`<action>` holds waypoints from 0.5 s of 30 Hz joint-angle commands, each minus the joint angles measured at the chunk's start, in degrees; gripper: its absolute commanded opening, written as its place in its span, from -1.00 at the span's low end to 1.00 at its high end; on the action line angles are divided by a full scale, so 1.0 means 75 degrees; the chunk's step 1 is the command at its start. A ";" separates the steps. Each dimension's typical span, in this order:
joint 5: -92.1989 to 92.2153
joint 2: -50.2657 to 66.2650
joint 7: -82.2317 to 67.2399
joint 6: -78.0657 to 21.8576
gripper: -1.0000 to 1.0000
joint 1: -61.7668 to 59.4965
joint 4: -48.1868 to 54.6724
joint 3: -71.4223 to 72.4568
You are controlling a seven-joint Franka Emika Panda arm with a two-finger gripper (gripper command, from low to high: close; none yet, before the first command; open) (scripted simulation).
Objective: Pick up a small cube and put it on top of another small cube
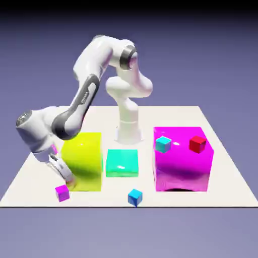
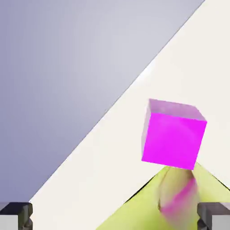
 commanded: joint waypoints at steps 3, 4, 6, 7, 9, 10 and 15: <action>0.0343 0.0831 0.0073 -0.0786 0.00 -0.0108 0.0748 -0.0326; 0.0458 0.1108 0.0097 -0.1049 0.00 -0.0144 0.0998 -0.0434; 0.0631 0.1529 0.0134 -0.1447 0.00 -0.0199 0.1377 -0.0599; 0.0631 0.1529 0.0134 -0.1447 0.00 -0.0199 0.1377 -0.0599; 0.0873 0.1796 -0.0038 -0.0783 0.00 -0.0086 0.0919 -0.0427; 0.0992 0.1929 -0.0124 -0.0455 0.00 -0.0029 0.0693 -0.0342; 0.0629 0.1527 0.0134 -0.1449 -1.00 -0.0199 0.1377 -0.0598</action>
